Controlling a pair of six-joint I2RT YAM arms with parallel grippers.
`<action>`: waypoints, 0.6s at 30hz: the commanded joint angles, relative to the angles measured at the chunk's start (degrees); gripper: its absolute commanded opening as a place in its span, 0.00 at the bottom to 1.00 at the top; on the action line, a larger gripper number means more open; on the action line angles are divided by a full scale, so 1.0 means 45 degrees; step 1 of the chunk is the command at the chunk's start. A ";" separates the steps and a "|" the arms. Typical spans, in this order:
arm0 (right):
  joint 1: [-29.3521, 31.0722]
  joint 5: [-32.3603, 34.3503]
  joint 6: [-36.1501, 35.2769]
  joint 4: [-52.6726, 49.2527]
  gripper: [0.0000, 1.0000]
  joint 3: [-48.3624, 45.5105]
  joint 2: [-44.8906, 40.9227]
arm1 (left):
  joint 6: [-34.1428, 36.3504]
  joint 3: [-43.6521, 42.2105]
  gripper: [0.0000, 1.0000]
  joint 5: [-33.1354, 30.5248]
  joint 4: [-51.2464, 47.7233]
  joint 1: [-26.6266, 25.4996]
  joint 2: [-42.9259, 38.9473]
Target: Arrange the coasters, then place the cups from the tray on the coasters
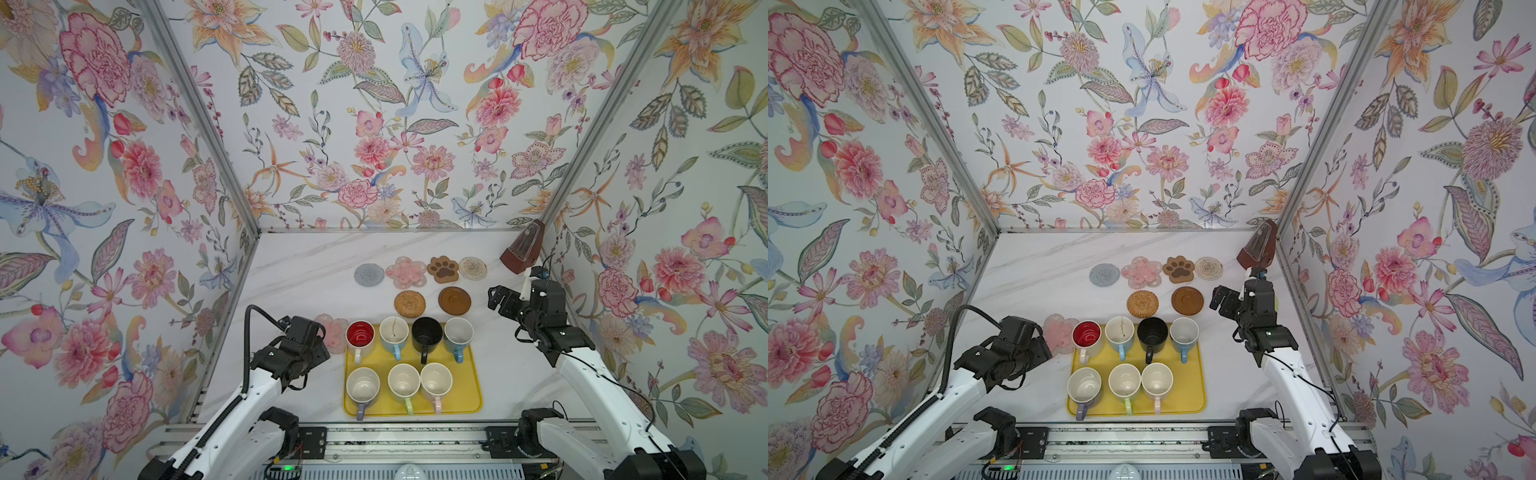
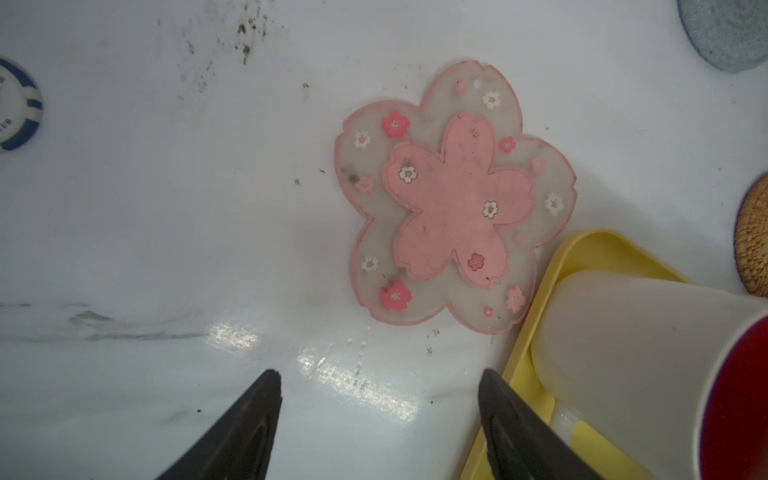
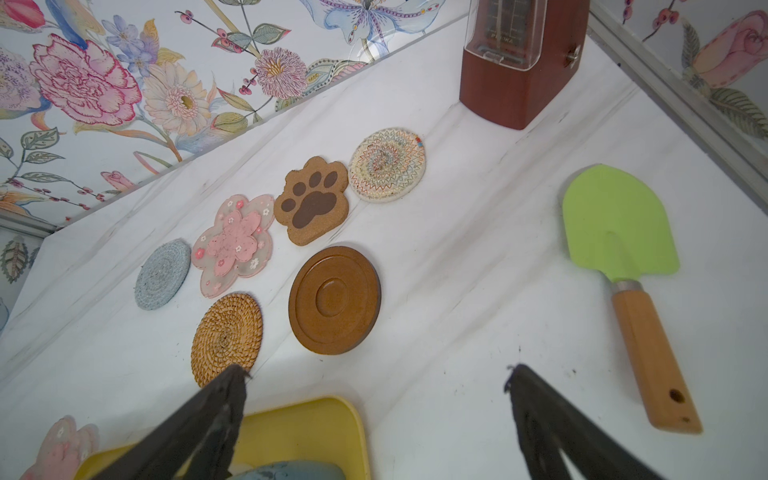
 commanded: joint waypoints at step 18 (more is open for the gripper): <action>0.0002 -0.0209 0.0402 0.0391 0.99 -0.0019 0.0014 | 0.0367 -0.0552 0.69 0.0201 0.0600 -0.0631 0.1263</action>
